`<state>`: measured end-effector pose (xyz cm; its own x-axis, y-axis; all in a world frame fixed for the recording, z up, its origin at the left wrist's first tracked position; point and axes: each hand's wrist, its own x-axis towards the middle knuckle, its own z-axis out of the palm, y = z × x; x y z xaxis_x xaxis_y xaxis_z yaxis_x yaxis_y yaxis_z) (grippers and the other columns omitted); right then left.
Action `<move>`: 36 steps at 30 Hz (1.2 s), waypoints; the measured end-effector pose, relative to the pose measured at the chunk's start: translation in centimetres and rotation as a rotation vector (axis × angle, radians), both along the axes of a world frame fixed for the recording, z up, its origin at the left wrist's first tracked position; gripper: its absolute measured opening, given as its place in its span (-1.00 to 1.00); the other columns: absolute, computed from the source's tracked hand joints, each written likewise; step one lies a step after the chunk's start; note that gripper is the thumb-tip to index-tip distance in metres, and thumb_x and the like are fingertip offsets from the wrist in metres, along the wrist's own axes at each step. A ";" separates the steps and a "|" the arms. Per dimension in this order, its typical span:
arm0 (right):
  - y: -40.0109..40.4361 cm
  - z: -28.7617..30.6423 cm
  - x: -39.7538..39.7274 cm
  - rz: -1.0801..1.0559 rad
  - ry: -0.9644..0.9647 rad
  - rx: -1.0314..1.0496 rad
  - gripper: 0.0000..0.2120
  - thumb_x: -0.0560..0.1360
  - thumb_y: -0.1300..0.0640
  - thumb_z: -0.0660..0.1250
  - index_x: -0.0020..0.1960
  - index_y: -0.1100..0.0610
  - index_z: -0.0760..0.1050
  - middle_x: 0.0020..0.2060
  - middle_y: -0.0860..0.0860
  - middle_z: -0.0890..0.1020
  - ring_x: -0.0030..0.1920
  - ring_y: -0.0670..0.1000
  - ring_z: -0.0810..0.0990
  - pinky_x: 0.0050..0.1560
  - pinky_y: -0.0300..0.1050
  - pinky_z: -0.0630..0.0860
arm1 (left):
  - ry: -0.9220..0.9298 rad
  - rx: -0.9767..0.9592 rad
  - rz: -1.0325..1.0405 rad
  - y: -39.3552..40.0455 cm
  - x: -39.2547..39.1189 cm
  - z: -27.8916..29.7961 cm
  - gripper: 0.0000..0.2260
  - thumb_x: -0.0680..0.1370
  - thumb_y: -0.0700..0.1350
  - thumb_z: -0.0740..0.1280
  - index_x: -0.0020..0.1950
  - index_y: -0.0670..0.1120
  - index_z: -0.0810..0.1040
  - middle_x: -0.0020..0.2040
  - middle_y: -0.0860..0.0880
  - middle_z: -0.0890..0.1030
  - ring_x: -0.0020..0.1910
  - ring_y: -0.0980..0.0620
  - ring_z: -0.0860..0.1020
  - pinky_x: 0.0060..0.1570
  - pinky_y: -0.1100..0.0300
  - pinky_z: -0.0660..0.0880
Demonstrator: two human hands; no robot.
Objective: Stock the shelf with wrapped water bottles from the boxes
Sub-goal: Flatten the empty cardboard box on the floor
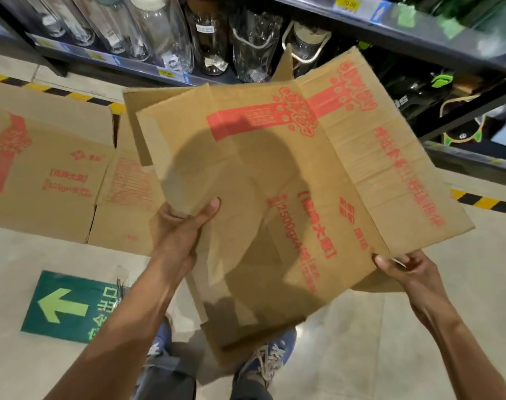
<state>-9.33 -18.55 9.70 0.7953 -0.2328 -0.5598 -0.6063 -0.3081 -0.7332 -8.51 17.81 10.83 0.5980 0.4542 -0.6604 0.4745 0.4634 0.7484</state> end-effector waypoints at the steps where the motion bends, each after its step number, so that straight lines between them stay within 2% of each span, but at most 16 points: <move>1: 0.3 -0.2 0.2 0.034 -0.013 -0.081 -0.60 0.32 0.24 0.52 0.04 0.37 0.46 -0.14 0.10 0.59 -0.20 -0.16 0.57 -0.14 -0.31 0.45 | -0.002 0.071 0.008 0.3 0.3 -0.2 -0.70 0.32 -0.27 0.54 -0.03 -0.12 0.54 -0.10 -0.03 0.65 -0.23 0.13 0.65 -0.31 0.32 0.56; 3: 1.2 -0.8 0.5 0.076 -0.048 -0.216 -0.62 0.30 0.17 0.56 0.02 0.25 0.50 -0.13 0.07 0.62 -0.16 -0.13 0.60 -0.12 -0.28 0.48 | 0.054 0.254 -0.010 1.0 0.5 -1.0 -0.66 0.25 -0.20 0.60 -0.10 -0.07 0.52 -0.14 0.01 0.63 -0.25 0.14 0.62 -0.25 0.28 0.56; 5: 2.4 -1.8 0.8 0.125 -0.077 -0.361 -0.54 0.21 -0.02 0.59 -0.02 0.15 0.51 -0.12 0.05 0.67 -0.06 0.05 0.63 0.10 0.01 0.50 | 0.133 0.382 -0.034 1.4 0.1 -2.7 -0.62 0.20 -0.12 0.63 -0.10 -0.08 0.55 -0.13 -0.01 0.64 -0.18 0.04 0.62 -0.14 0.20 0.56; 7: 3.7 -2.9 0.9 0.185 -0.081 -0.501 -0.55 0.20 -0.07 0.59 -0.09 0.14 0.48 -0.14 0.09 0.68 -0.01 0.13 0.62 0.26 0.18 0.36 | 0.221 0.451 -0.027 1.3 -0.7 -3.8 -0.59 0.21 -0.08 0.62 -0.06 -0.14 0.56 -0.09 -0.06 0.63 -0.11 -0.04 0.62 -0.10 0.15 0.56; 10: 6.0 -4.0 0.7 0.222 -0.097 -0.607 -0.59 0.26 -0.01 0.57 -0.08 0.15 0.45 -0.11 0.13 0.65 0.05 0.12 0.56 0.36 0.04 0.13 | 0.375 0.490 -0.028 1.3 -2.0 -5.3 -0.61 0.30 -0.05 0.58 -0.03 -0.24 0.57 -0.08 -0.12 0.62 -0.15 -0.05 0.57 -0.26 0.20 0.41; 12: 6.7 -5.0 0.8 0.207 -0.111 -0.646 -0.53 0.27 0.00 0.57 0.00 0.25 0.49 -0.07 0.16 0.65 0.08 0.14 0.55 0.35 -0.02 0.07 | 0.470 0.509 -0.062 1.3 -2.4 -6.5 -0.58 0.35 -0.02 0.54 -0.03 -0.32 0.55 -0.06 -0.16 0.60 -0.14 -0.04 0.53 -0.25 0.26 0.31; 16: 6.2 -7.8 2.0 0.174 -0.120 -0.812 -0.33 0.28 -0.04 0.56 0.19 0.34 0.43 0.03 0.22 0.63 0.15 0.22 0.50 0.32 0.00 0.12 | 0.580 0.436 -0.166 0.8 -2.3 -10.0 -0.47 0.38 0.04 0.50 0.11 -0.34 0.49 0.06 -0.17 0.58 -0.02 -0.15 0.56 -0.19 0.26 0.46; 18: 5.4 -8.4 2.9 0.076 -0.087 -0.918 -0.27 0.29 0.06 0.56 0.31 0.34 0.33 0.17 0.26 0.54 0.25 0.27 0.39 0.31 0.01 0.16 | 0.578 0.364 -0.251 0.1 -2.3 -12.3 -0.51 0.38 0.05 0.49 0.09 -0.29 0.51 0.02 -0.14 0.61 -0.09 -0.15 0.58 -0.26 0.24 0.54; 20: 4.7 -8.8 3.9 0.037 -0.106 -1.009 -0.30 0.35 0.17 0.51 0.37 0.29 0.26 0.29 0.25 0.43 0.37 0.25 0.29 0.40 0.11 0.11 | 0.570 0.241 -0.276 -0.9 -2.0 -14.1 -0.57 0.40 0.01 0.48 0.09 -0.26 0.52 -0.02 -0.13 0.61 -0.10 -0.14 0.60 -0.22 0.13 0.57; 23: 4.6 -10.0 4.5 0.300 -0.201 -1.127 -0.39 0.45 0.17 0.38 0.43 0.18 0.23 0.45 0.19 0.28 0.48 0.20 0.16 0.43 0.21 -0.02 | 0.543 0.054 -0.204 -2.6 -2.6 -16.9 -0.64 0.42 -0.08 0.48 0.12 -0.24 0.54 0.01 -0.12 0.59 0.04 -0.13 0.58 0.07 0.03 0.55; 27: 5.9 -13.1 4.9 0.711 -0.144 -1.094 -0.42 0.55 0.07 0.24 0.52 0.08 0.14 0.52 0.10 0.13 0.53 0.12 0.01 0.45 0.18 -0.10 | 0.586 -0.199 -0.149 -6.4 -5.3 -21.2 -0.83 0.49 -0.16 0.39 0.05 -0.16 0.55 0.03 -0.14 0.60 -0.01 -0.13 0.59 0.06 -0.02 0.55; 28: 6.4 -14.1 4.9 0.792 -0.079 -1.049 -0.42 0.57 0.05 0.20 0.53 0.06 0.09 0.53 0.06 0.09 0.54 0.10 -0.04 0.45 0.17 -0.11 | 0.614 -0.272 -0.165 -7.7 -5.8 -22.1 -0.94 0.52 -0.22 0.34 -0.02 -0.14 0.52 -0.05 -0.12 0.58 -0.10 -0.09 0.57 -0.03 0.02 0.57; 30: 7.1 -16.4 5.0 0.882 0.076 -0.962 -0.41 0.60 0.02 0.14 0.55 0.03 -0.01 0.55 0.01 0.01 0.54 0.06 -0.10 0.46 0.14 -0.12 | 0.676 -0.442 -0.225 -10.0 -6.4 -23.3 -0.90 0.56 -0.31 0.25 -0.13 -0.15 0.43 -0.21 -0.11 0.52 -0.27 -0.02 0.50 -0.26 0.15 0.52; 32: 7.2 -18.7 4.9 0.910 0.215 -0.915 -0.43 0.62 0.00 0.10 0.55 0.01 -0.05 0.55 -0.02 -0.03 0.54 0.04 -0.12 0.47 0.14 -0.10 | 0.742 -0.516 -0.343 -11.3 -7.0 -24.5 -0.90 0.58 -0.30 0.21 -0.13 -0.19 0.44 -0.24 -0.12 0.53 -0.32 -0.01 0.50 -0.43 0.20 0.48; 34: 7.2 -20.5 4.3 0.874 0.313 -0.840 -0.44 0.61 -0.01 0.10 0.54 0.00 -0.02 0.55 -0.04 -0.01 0.54 0.04 -0.10 0.46 0.16 -0.08 | 0.792 -0.388 -0.576 -10.6 -8.0 -25.5 -0.85 0.60 -0.22 0.21 -0.15 -0.18 0.49 -0.24 -0.08 0.58 -0.36 0.00 0.55 -0.46 0.19 0.52; 36: 6.9 -22.0 3.4 0.831 0.369 -0.760 -0.46 0.60 0.00 0.14 0.53 -0.01 0.05 0.54 -0.06 0.05 0.53 0.04 -0.04 0.45 0.19 -0.04 | 0.754 0.058 -0.924 -8.6 -8.4 -26.3 -0.84 0.59 -0.15 0.21 -0.05 -0.18 0.56 -0.16 -0.08 0.62 -0.27 -0.02 0.61 -0.24 0.15 0.59</move>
